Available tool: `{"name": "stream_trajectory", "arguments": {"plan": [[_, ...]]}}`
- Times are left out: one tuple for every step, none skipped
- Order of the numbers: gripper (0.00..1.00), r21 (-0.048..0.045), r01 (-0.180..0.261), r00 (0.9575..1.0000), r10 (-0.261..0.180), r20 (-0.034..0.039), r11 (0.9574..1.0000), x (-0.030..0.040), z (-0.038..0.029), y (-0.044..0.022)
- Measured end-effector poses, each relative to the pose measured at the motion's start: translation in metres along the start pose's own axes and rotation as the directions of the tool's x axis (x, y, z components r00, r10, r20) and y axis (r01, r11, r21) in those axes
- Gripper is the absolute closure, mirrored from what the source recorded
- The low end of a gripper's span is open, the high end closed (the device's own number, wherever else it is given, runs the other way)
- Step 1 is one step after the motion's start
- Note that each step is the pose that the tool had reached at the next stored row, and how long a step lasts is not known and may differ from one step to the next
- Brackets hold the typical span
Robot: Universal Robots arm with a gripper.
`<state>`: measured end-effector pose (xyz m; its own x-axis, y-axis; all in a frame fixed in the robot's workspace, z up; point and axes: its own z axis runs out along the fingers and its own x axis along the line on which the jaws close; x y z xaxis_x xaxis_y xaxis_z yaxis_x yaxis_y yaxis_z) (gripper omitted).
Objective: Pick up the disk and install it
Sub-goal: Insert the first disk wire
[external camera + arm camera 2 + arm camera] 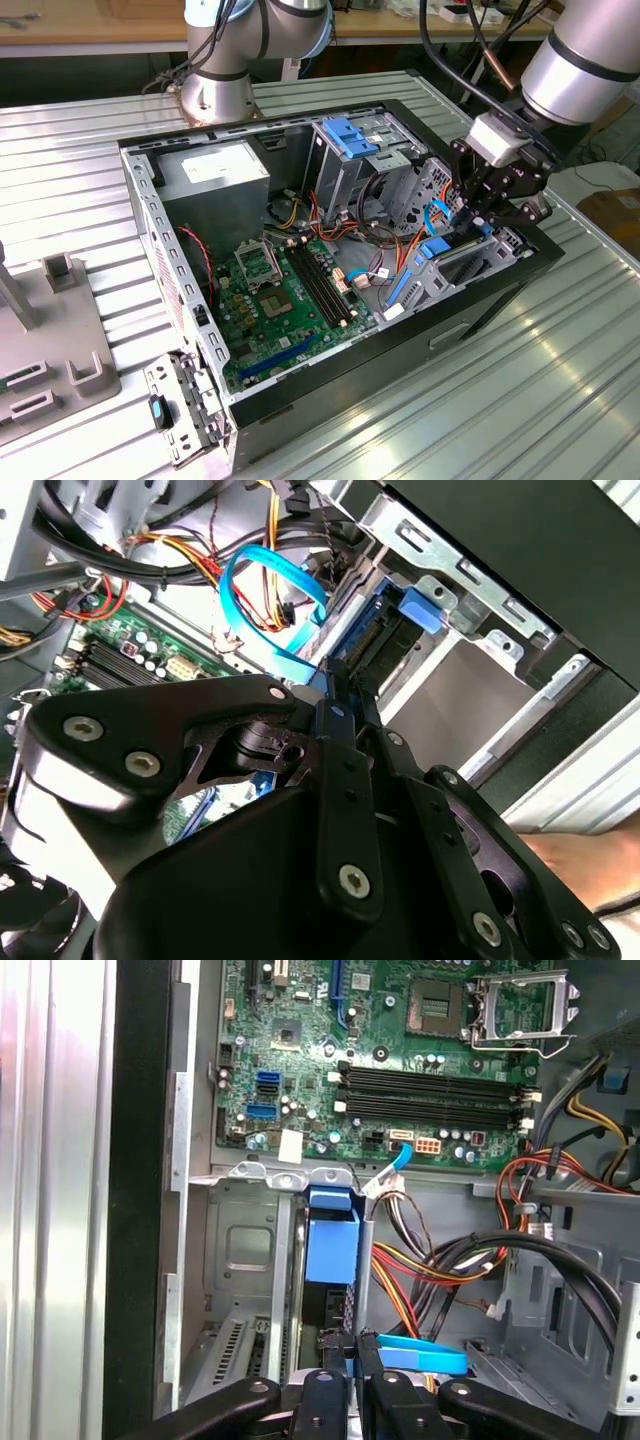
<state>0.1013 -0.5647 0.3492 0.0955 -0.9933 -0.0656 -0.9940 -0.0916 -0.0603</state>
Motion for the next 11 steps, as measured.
{"name": "stream_trajectory", "arguments": {"plan": [[0.84, 0.0043, 0.000, 1.0000, 0.000, 0.0072, 1.0000, 0.0014, -0.0002, 0.0006], [0.84, 0.0093, 0.000, 1.0000, 0.000, 0.0073, 1.0000, 0.0030, -0.0003, 0.0012], [0.84, 0.0127, 0.000, 1.0000, -0.001, 0.0069, 0.9999, 0.0036, -0.0004, 0.0015], [0.84, 0.0158, 0.001, 1.0000, -0.001, 0.0066, 0.9999, 0.0039, -0.0005, 0.0022], [0.84, 0.0190, 0.001, 1.0000, -0.001, 0.0069, 0.9998, 0.0042, -0.0006, 0.0032], [0.84, 0.0201, 0.001, 1.0000, -0.001, 0.0079, 0.9998, 0.0044, -0.0006, 0.0038], [0.84, 0.0213, 0.001, 1.0000, -0.001, 0.0093, 0.9998, 0.0047, -0.0006, 0.0042], [0.84, 0.0370, 0.000, 0.9995, -0.001, 0.0322, 0.9993, 0.0066, -0.0008, 0.0058], [0.84, 0.0506, -0.001, 0.9990, -0.002, 0.0439, 0.9987, 0.0088, -0.0008, 0.0065], [0.84, 0.0556, 0.000, 0.9990, -0.002, 0.0448, 0.9985, 0.0101, -0.0008, 0.0071], [0.84, 0.0595, 0.000, 0.9990, -0.003, 0.0451, 0.9982, 0.0111, -0.0009, 0.0078]]}}
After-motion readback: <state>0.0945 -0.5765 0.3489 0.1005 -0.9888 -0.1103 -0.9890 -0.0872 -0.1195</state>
